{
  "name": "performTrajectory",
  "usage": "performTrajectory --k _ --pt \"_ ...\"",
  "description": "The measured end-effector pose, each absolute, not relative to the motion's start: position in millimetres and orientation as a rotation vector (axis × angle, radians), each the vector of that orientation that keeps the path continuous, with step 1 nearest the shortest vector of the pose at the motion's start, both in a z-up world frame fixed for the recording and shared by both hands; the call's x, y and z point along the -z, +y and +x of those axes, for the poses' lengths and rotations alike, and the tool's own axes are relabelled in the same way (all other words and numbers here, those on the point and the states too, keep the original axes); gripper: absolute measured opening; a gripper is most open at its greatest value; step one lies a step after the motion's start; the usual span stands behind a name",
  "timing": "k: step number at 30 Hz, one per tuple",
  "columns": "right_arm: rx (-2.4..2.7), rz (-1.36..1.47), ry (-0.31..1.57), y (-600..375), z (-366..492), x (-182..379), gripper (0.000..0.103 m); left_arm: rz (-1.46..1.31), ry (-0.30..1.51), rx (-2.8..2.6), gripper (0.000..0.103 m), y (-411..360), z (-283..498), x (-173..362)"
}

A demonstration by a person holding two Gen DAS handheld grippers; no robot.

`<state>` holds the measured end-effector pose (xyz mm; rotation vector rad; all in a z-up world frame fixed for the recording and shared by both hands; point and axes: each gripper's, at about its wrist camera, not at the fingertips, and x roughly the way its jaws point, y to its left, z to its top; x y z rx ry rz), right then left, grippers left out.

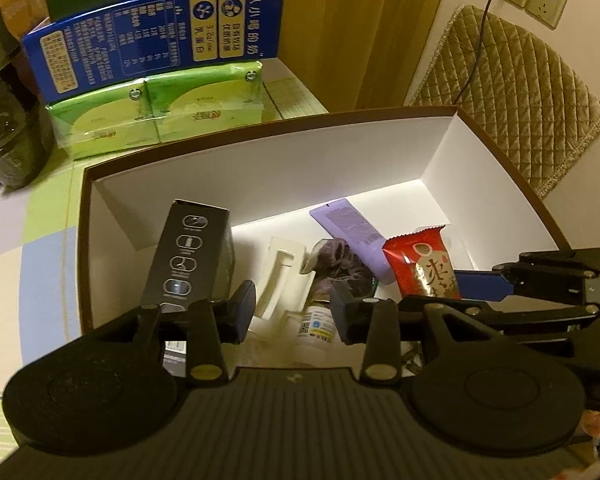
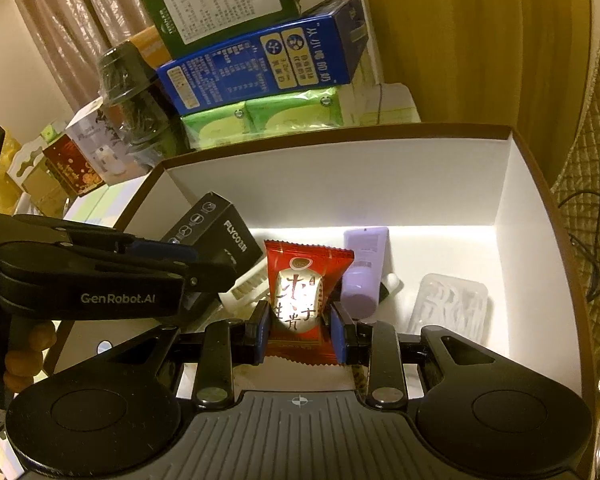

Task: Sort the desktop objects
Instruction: 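Lower the pill bottle into the box while right lowers and releases candy packet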

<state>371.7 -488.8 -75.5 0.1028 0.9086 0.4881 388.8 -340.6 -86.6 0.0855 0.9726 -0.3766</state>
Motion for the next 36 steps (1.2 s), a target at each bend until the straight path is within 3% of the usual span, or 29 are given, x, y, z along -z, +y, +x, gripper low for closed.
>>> performTrajectory --k 15,21,30,36 --pt "-0.511 0.071 0.885 -471.5 375.8 72.7 0.029 0.064 0.945 0.316 0.043 -320.6 379.0 72.9" --pt "-0.507 0.087 0.862 -476.0 373.8 69.0 0.031 0.061 0.925 0.285 0.057 -312.9 367.9 63.5" --pt "-0.489 0.094 0.829 -488.0 360.6 57.2 0.086 0.058 0.893 0.226 0.073 -305.3 344.1 49.3" --pt "-0.475 0.085 0.801 -494.2 339.4 50.3 0.1 0.052 0.857 0.18 0.084 -296.0 321.3 37.3"
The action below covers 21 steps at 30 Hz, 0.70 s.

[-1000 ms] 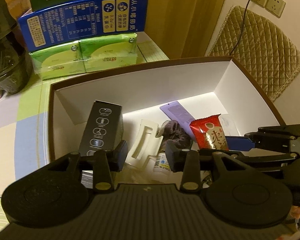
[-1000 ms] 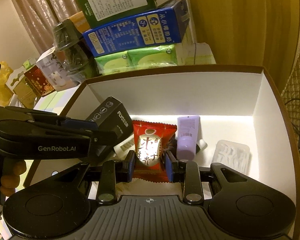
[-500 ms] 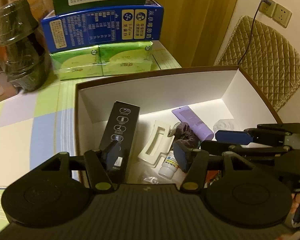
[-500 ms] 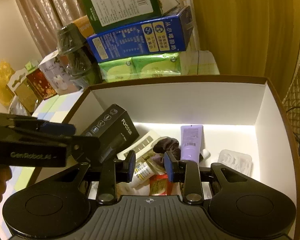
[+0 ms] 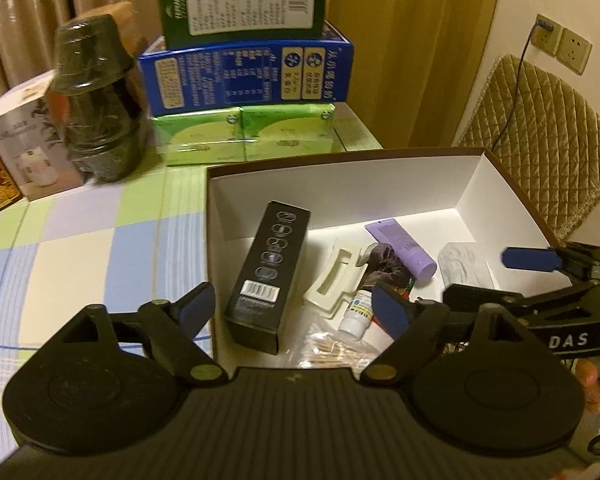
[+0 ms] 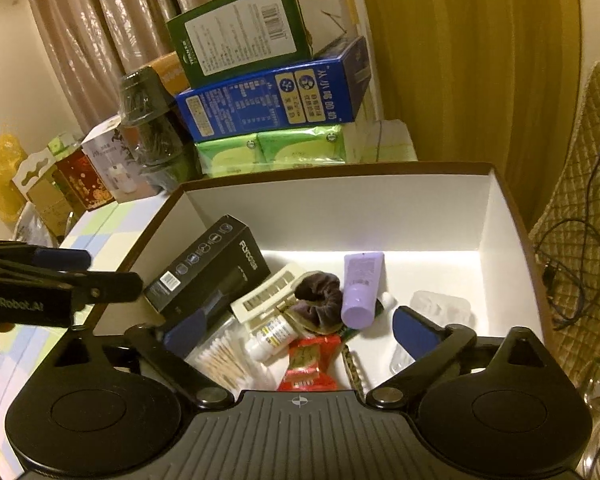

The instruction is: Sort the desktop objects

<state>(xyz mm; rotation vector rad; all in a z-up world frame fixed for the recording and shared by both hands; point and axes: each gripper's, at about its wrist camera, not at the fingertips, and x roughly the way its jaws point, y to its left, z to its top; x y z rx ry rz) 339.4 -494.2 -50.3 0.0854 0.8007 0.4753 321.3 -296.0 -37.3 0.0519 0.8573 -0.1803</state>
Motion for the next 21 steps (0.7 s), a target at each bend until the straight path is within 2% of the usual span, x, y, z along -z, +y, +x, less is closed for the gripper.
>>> performTrajectory --k 15,21 --pt "-0.409 0.123 0.723 -504.4 281.6 21.7 0.101 0.071 0.795 0.129 0.097 -273.8 275.6 8.6" --pt "-0.37 0.128 0.697 -501.9 254.3 11.1 0.101 0.072 0.771 0.144 0.099 -262.8 254.2 -2.5"
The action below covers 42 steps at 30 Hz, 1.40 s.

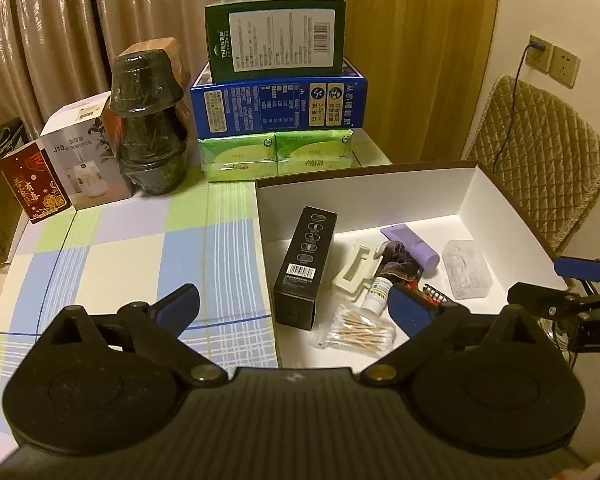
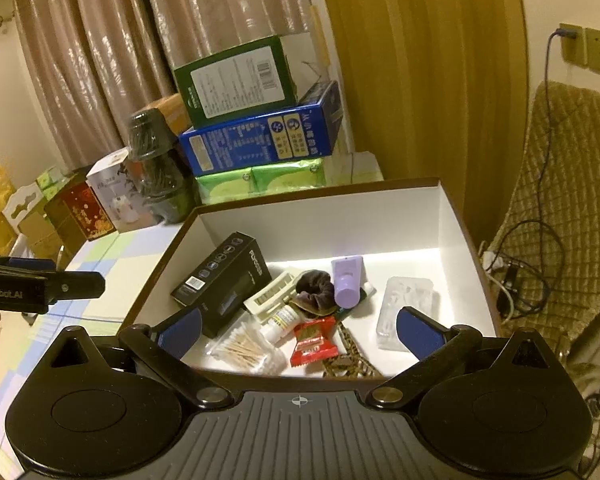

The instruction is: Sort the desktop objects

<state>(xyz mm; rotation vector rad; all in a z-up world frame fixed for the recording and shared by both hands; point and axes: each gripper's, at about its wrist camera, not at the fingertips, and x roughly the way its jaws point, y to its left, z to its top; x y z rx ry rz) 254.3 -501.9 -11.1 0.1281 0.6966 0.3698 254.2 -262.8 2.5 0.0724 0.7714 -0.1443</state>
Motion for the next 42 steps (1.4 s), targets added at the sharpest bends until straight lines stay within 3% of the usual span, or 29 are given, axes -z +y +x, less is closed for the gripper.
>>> performTrajectory --k 42 --pt "-0.302 0.101 0.71 -431.1 102.6 -8.2 0.101 0.055 0.764 0.112 0.102 -151.2 96.3 -27.8"
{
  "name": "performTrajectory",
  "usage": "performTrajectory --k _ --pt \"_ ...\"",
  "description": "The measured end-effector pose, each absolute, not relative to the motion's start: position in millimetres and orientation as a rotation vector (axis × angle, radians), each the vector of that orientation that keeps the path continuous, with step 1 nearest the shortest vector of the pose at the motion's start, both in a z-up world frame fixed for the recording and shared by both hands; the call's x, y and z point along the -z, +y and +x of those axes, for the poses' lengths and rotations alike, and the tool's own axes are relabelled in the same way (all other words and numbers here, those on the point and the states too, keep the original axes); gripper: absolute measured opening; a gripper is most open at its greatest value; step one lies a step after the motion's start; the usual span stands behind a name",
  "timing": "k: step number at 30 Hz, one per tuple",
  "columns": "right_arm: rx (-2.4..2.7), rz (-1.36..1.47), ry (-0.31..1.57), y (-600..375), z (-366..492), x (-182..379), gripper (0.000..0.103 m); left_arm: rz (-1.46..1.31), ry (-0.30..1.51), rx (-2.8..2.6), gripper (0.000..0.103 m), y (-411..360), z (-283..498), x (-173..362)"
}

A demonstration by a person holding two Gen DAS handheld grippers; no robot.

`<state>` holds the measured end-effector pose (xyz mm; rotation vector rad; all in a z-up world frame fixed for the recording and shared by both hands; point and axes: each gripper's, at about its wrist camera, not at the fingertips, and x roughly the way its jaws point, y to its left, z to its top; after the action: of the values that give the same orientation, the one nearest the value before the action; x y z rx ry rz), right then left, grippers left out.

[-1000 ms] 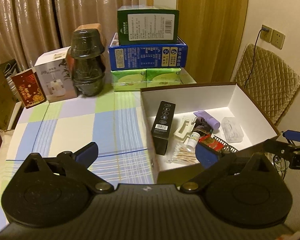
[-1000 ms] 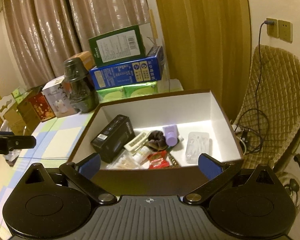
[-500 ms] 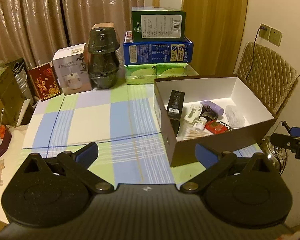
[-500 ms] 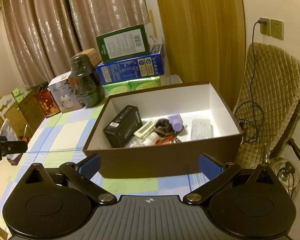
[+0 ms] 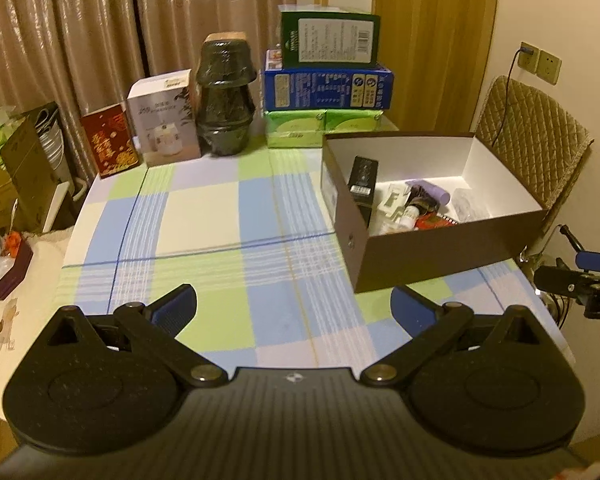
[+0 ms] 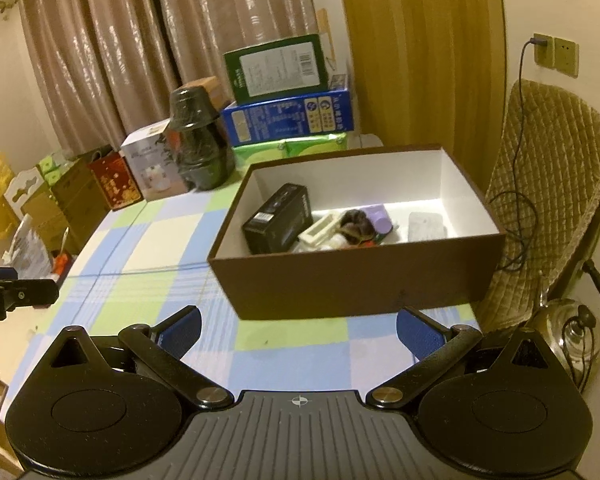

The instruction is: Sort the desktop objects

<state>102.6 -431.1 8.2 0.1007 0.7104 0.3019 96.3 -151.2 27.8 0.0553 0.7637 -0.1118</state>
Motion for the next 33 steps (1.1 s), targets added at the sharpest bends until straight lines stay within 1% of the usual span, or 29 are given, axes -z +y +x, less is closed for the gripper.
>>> performTrajectory --k 13,33 --pt "-0.358 0.063 0.749 -394.8 80.2 1.7 0.101 0.041 0.786 0.082 0.102 -124.6 67.7 -20.6" --pt "-0.417 0.009 0.756 -361.0 53.9 11.3 0.101 0.041 0.806 0.014 0.102 -97.1 30.0 -14.8"
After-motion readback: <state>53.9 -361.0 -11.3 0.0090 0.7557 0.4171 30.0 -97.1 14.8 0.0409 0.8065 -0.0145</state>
